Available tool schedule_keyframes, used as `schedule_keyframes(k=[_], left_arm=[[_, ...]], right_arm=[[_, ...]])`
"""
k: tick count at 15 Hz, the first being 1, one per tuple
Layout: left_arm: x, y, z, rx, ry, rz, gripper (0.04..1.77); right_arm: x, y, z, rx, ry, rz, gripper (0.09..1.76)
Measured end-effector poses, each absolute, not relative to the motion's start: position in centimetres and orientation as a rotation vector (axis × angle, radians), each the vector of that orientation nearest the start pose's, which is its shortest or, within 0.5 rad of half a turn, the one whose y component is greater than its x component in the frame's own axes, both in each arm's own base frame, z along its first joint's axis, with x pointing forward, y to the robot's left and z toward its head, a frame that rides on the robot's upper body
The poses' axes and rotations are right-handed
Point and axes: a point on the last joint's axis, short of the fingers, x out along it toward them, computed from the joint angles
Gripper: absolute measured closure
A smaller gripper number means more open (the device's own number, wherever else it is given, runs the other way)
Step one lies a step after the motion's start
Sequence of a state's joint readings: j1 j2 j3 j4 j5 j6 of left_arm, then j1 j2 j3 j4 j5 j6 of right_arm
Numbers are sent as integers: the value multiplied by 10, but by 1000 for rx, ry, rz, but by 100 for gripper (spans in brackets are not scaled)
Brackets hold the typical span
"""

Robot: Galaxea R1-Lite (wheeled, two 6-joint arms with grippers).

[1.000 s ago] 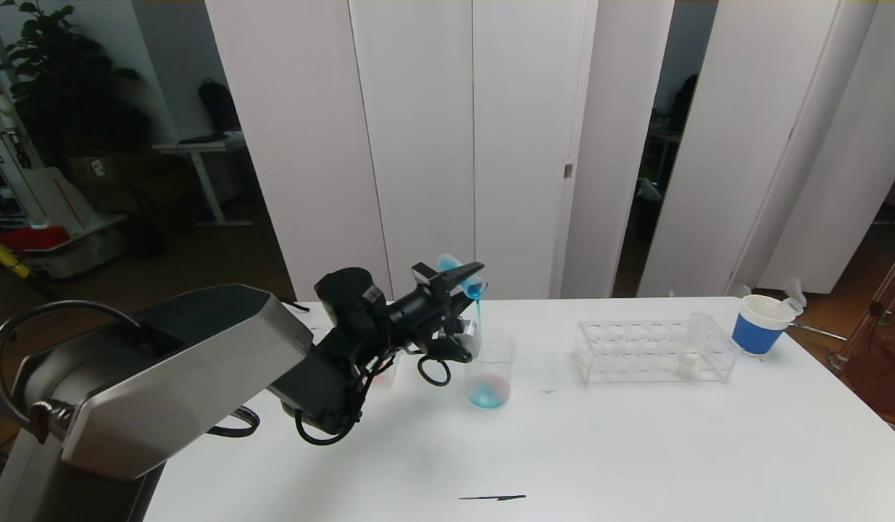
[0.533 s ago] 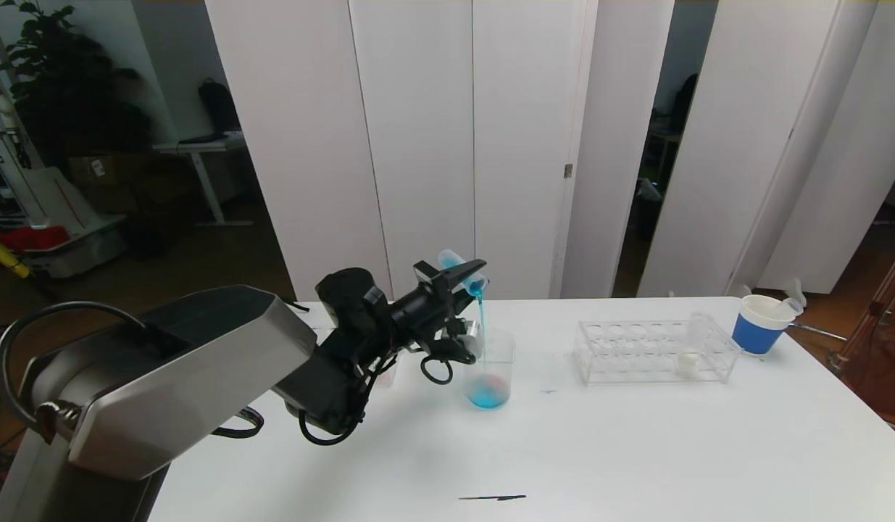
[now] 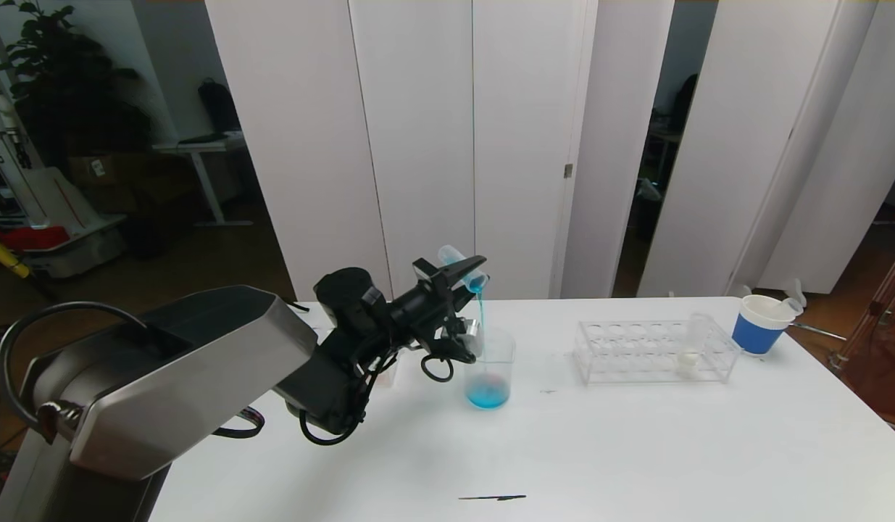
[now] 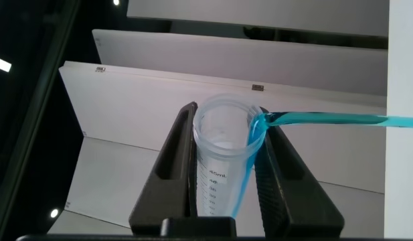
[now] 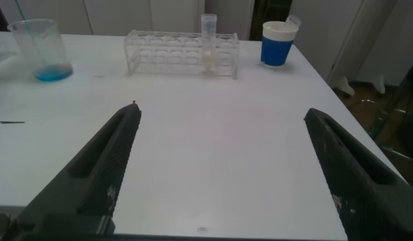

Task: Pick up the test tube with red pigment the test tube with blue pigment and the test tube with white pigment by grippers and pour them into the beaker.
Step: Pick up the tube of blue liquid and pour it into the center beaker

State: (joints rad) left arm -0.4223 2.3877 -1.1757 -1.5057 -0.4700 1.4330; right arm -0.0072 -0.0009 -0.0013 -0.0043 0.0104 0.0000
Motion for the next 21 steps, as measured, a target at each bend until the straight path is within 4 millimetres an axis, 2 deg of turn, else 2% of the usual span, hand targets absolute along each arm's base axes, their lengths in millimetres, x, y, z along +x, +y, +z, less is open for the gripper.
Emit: schedule_keyframes(k=[21], left_arm=[[402, -191, 100, 1326, -911, -485, 123]], right_arm=[[-23, 0, 76, 0, -6, 3, 10]])
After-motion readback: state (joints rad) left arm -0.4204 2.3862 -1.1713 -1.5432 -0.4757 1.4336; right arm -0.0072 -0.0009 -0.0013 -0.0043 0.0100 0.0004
